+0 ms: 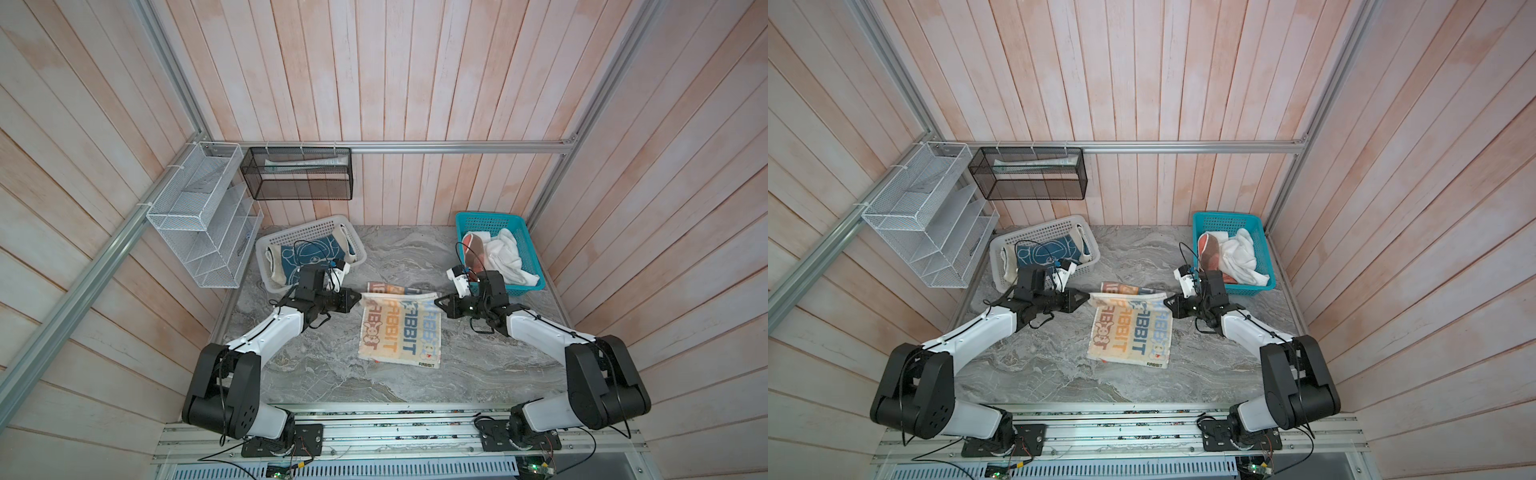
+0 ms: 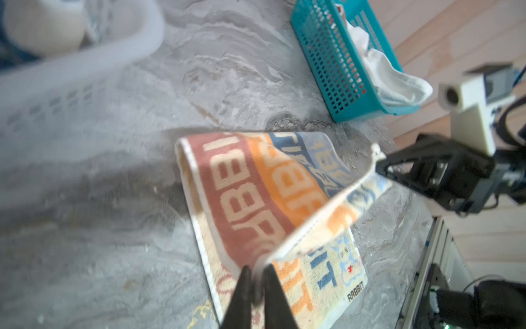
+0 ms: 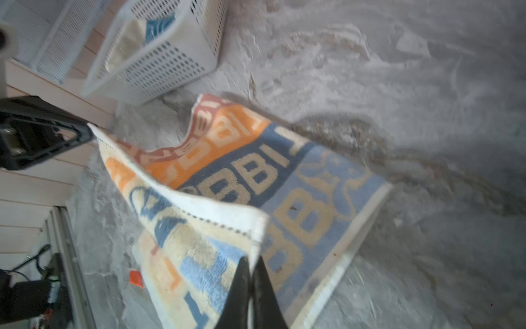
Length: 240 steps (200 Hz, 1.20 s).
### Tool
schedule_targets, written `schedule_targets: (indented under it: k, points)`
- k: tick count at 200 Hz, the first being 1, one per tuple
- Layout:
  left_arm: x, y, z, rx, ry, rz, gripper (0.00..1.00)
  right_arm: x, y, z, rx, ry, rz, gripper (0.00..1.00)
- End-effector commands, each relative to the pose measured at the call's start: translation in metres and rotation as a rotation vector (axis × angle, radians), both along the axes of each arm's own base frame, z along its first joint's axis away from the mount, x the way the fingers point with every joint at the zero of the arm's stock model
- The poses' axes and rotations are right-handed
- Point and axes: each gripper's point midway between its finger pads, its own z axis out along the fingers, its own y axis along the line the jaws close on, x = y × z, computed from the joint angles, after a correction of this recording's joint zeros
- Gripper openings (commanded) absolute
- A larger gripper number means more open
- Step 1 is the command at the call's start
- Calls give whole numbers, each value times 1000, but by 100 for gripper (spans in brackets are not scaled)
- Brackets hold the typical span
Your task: Fold and stack the towels
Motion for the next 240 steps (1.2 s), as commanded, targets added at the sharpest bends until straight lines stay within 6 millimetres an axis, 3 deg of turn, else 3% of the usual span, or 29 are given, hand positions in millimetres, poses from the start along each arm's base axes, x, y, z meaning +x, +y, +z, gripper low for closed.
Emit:
schedule_targets:
  k: [1, 18, 42, 68, 94, 130, 146, 179, 200, 225, 240]
  points:
    - [-12, 25, -21, 1, 35, 138, 35, -23, -18, -24, -17, 119, -90, 26]
    - [-34, 31, -33, -2, 74, 158, 40, -37, -20, -17, -24, 128, -103, 35]
    - [-49, 41, -37, -9, 97, 224, 41, -46, -30, -3, -34, 117, -156, 38]
    - [-52, 33, -34, -117, 174, 265, 37, -47, -38, -2, -25, 136, -233, 40]
    - [-50, 14, -35, -193, 284, 284, 35, -37, -38, -9, -21, 191, -282, 40]
    - [-40, -20, -33, -240, 360, 244, 37, -11, -16, -17, -29, 229, -221, 40]
    - [-29, -31, -36, -217, 359, 225, 37, 3, -6, -24, -53, 228, -195, 36]
    - [0, -66, -44, -72, 336, 135, 36, 37, 25, -29, -59, 236, -108, 27]
    - [12, -92, -57, 44, 321, 84, 35, 55, 46, -37, -98, 258, -56, 16]
    - [17, -124, -71, 229, 253, 18, 33, 52, 73, -51, -60, 277, -38, 0]
    - [14, -138, -80, 287, 239, -11, 31, 49, 82, -66, -27, 316, -32, 0]
